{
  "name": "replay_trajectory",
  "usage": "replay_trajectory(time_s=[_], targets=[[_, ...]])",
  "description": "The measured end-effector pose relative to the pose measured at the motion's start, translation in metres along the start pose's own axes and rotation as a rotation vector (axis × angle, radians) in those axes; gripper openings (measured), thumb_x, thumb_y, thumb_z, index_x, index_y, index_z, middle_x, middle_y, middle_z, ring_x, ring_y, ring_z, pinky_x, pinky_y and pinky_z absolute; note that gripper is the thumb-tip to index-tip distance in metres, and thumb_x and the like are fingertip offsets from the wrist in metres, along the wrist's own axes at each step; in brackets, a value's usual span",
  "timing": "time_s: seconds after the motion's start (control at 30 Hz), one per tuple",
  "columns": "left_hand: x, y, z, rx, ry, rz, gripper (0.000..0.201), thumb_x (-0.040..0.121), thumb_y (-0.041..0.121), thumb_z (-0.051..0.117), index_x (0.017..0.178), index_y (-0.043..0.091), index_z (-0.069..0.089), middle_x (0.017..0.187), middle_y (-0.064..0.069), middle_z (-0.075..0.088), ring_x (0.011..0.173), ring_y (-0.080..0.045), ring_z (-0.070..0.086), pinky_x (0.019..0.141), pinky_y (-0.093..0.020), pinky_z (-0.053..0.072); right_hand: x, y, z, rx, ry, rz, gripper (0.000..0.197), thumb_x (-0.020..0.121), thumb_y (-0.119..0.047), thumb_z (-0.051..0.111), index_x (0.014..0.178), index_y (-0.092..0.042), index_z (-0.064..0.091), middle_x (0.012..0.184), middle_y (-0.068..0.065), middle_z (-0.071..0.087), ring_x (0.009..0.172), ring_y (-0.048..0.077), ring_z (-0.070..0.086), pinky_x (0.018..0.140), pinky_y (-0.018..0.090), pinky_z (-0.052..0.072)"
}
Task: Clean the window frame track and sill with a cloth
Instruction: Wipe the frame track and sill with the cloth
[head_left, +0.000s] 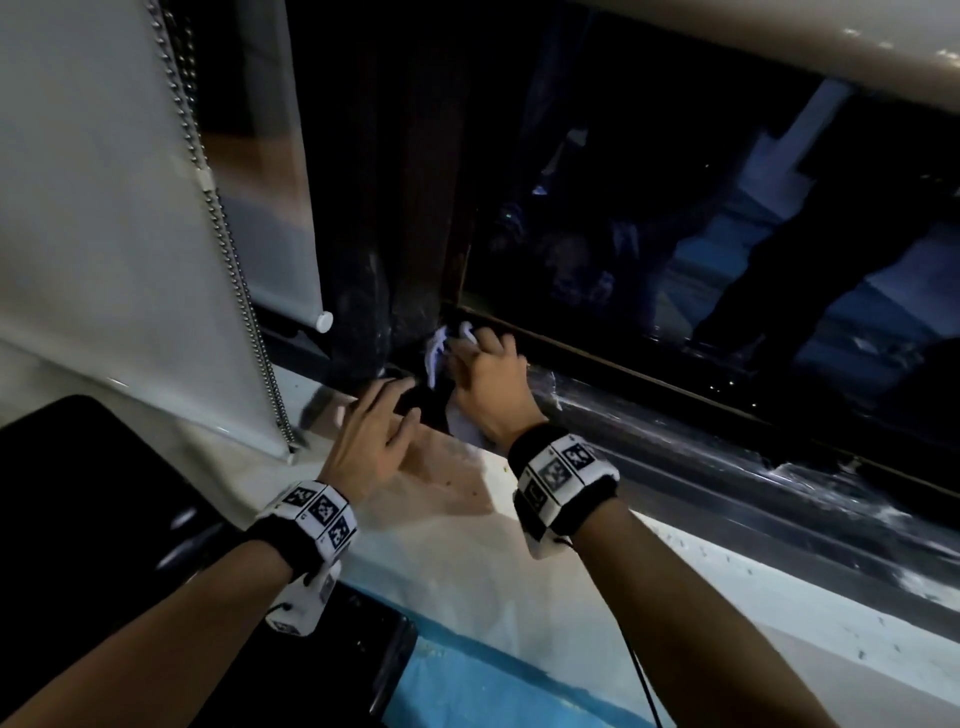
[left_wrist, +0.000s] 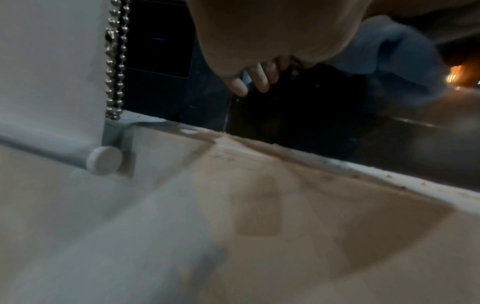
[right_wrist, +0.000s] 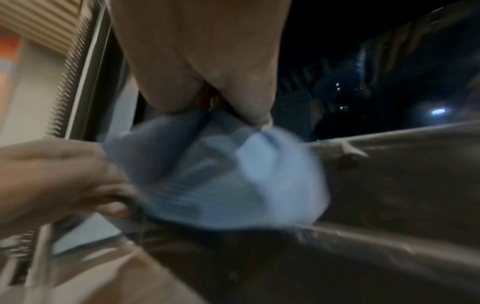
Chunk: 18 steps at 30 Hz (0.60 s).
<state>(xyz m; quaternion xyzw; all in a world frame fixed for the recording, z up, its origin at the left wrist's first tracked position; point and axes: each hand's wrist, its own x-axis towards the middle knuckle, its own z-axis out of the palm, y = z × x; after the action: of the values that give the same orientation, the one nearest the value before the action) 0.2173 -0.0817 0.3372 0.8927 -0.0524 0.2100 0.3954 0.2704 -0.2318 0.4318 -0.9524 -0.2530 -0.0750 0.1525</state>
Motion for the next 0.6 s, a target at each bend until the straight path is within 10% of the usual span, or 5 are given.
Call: replay_trajectory(time_s=[0.3,0.43,0.6], targets=[[0.002,0.053,-0.004,-0.480,-0.014,-0.069,0.042,0.098,0.025,0.043,0.138,0.028,0.032,0.134,0.027,0.038,0.124,0.018,0.033,0.102,-0.005,0.026,-0.038,-0.008,0.012,0.713,-0.020,0.156,0.020,0.085,-0.007,0.042,0.092,-0.006,0.060,0.086,0.011,0.060,0.078,0.025,0.053,0.072,0.033,0.041],[0.009,0.052,0.000,-0.571,0.069,-0.097,0.048,0.092,0.000,0.051,0.135,0.019,0.043,0.134,0.012,0.050,0.123,0.004,0.045,0.103,-0.014,0.034,-0.036,-0.009,0.005,0.826,-0.079,0.195,0.027,0.072,-0.011,0.038,0.085,-0.024,0.059,0.074,0.003,0.060,0.069,0.024,0.052,0.065,0.039,0.044],[0.017,0.038,-0.010,-0.320,0.369,-0.183,0.036,0.083,0.001,0.057,0.113,0.018,0.065,0.108,-0.003,0.063,0.100,-0.018,0.060,0.087,-0.011,0.040,-0.035,0.006,-0.013,0.559,-0.065,0.096,0.052,0.079,-0.004,0.050,0.128,-0.020,0.052,0.119,0.008,0.063,0.107,0.021,0.060,0.094,0.033,0.047]])
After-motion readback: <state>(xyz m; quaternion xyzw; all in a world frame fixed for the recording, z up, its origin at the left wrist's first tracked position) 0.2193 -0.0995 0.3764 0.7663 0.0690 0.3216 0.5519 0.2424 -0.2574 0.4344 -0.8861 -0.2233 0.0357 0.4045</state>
